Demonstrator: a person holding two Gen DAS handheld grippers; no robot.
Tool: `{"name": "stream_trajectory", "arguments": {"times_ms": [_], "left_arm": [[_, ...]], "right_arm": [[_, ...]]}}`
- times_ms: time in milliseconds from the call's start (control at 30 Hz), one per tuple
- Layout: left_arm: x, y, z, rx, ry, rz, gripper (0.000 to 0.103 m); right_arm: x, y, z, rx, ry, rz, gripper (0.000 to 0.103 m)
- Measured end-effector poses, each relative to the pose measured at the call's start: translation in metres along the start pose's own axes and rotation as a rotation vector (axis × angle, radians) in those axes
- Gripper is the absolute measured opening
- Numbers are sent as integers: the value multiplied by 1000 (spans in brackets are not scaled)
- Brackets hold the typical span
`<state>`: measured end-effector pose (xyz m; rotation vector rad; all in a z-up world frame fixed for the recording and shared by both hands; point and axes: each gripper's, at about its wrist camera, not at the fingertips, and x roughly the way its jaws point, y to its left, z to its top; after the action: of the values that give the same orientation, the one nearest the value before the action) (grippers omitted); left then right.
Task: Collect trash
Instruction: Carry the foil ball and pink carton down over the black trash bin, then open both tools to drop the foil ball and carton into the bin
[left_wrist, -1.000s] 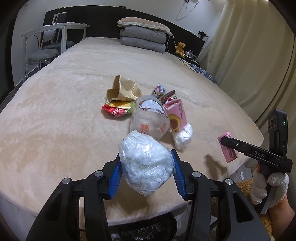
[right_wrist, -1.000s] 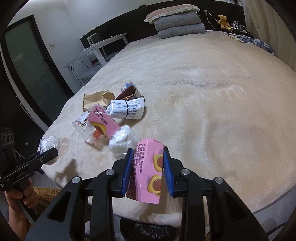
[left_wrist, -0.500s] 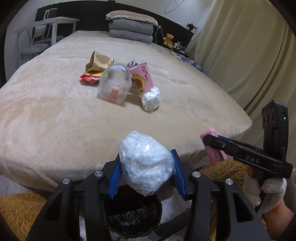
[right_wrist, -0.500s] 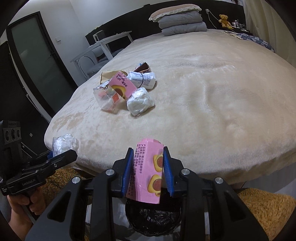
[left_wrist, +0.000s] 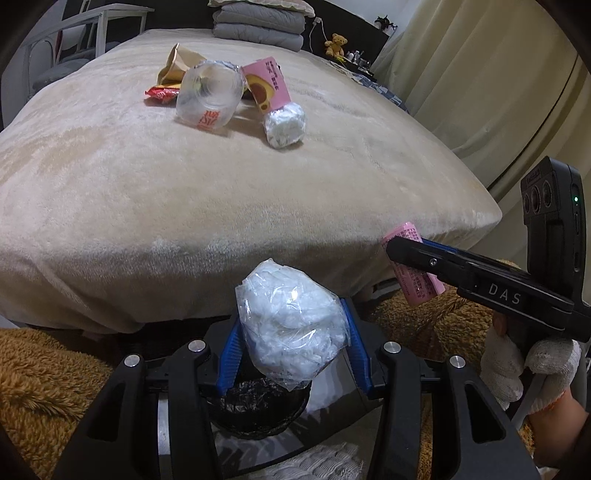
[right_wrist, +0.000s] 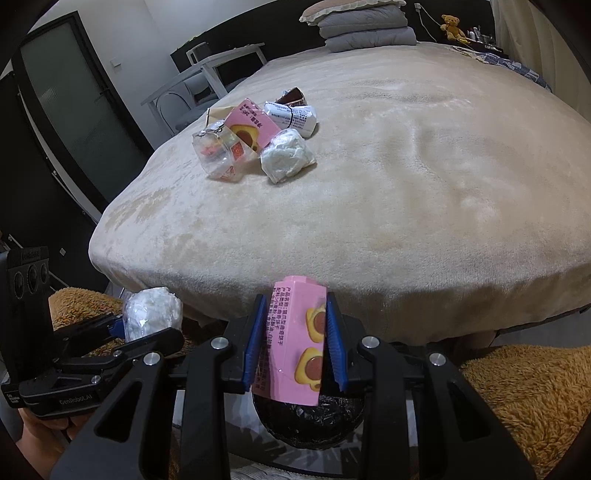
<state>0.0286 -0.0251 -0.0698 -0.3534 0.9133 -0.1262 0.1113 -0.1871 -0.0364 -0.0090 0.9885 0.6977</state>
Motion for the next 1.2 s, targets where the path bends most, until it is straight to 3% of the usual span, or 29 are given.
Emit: {"name": "stream_trajectory", "arguments": {"times_ms": [367, 567, 833, 1067, 1100, 1167, 1200], "left_arm": [[48, 8, -16, -75, 227, -20, 47], [76, 18, -25, -142, 363, -34, 47], [92, 23, -32, -165, 433, -20, 47], [93, 22, -33, -167, 450, -14, 52], [93, 20, -32, -153, 450, -4, 55], [94, 18, -31, -135, 444, 16, 72], [93, 18, -30, -134, 443, 19, 72]], "right_arm": [[49, -13, -15, 96, 217, 69, 33], [77, -21, -20, 148, 334, 65, 33], [97, -20, -24, 163, 420, 58, 33], [104, -22, -25, 182, 439, 61, 35], [105, -23, -26, 189, 435, 63, 37], [103, -27, -25, 210, 421, 60, 58], [103, -28, -25, 214, 417, 58, 58]]}}
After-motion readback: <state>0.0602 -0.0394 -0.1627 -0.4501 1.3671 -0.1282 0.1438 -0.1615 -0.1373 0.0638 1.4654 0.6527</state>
